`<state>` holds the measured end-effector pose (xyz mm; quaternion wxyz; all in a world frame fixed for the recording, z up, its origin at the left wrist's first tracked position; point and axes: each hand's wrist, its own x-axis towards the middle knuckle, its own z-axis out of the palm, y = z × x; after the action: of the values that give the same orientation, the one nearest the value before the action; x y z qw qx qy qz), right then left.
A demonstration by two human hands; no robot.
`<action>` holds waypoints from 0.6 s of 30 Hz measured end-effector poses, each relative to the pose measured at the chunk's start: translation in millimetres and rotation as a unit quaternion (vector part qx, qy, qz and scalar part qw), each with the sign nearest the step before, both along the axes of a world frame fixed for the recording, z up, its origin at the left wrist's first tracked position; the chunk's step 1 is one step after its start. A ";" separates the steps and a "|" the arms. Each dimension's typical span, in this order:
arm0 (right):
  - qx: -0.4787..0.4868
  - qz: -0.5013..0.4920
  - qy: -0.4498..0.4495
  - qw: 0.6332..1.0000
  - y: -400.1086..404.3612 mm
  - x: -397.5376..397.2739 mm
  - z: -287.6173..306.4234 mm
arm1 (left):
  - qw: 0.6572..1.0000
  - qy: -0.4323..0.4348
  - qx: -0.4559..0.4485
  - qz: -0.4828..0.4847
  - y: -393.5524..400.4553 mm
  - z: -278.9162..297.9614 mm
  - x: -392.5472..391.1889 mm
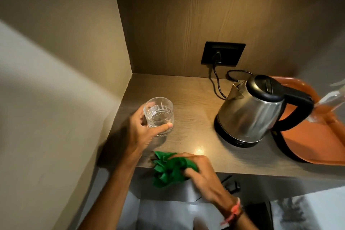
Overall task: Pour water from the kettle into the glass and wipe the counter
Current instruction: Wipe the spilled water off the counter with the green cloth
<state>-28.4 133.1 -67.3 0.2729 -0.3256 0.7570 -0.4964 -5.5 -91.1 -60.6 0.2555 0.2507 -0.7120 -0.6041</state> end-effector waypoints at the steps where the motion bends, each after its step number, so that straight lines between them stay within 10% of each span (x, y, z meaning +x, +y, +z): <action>1: -0.023 -0.076 -0.087 0.993 9.5 -4.8 2.3 | 1.000 0.000 0.003 -0.003 3.4 -1.9 -0.4; 5: -0.092 -0.258 -0.347 0.897 48.9 -27.2 5.9 | 1.000 -0.017 0.001 -0.017 21.4 -7.6 -4.4; 9: -0.169 -0.307 -0.421 0.837 75.4 -39.4 15.9 | 0.999 -0.031 -0.010 -0.009 39.9 -12.0 -15.4; 18: -0.202 -0.279 -0.448 0.825 94.1 -56.7 20.8 | 0.996 -0.071 -0.038 0.036 53.8 -18.6 -24.1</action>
<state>-85.1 227.2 -46.5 0.3601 0.1099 0.4925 -0.7846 -29.6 -37.2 -79.2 0.2351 0.3082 -0.7415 -0.5476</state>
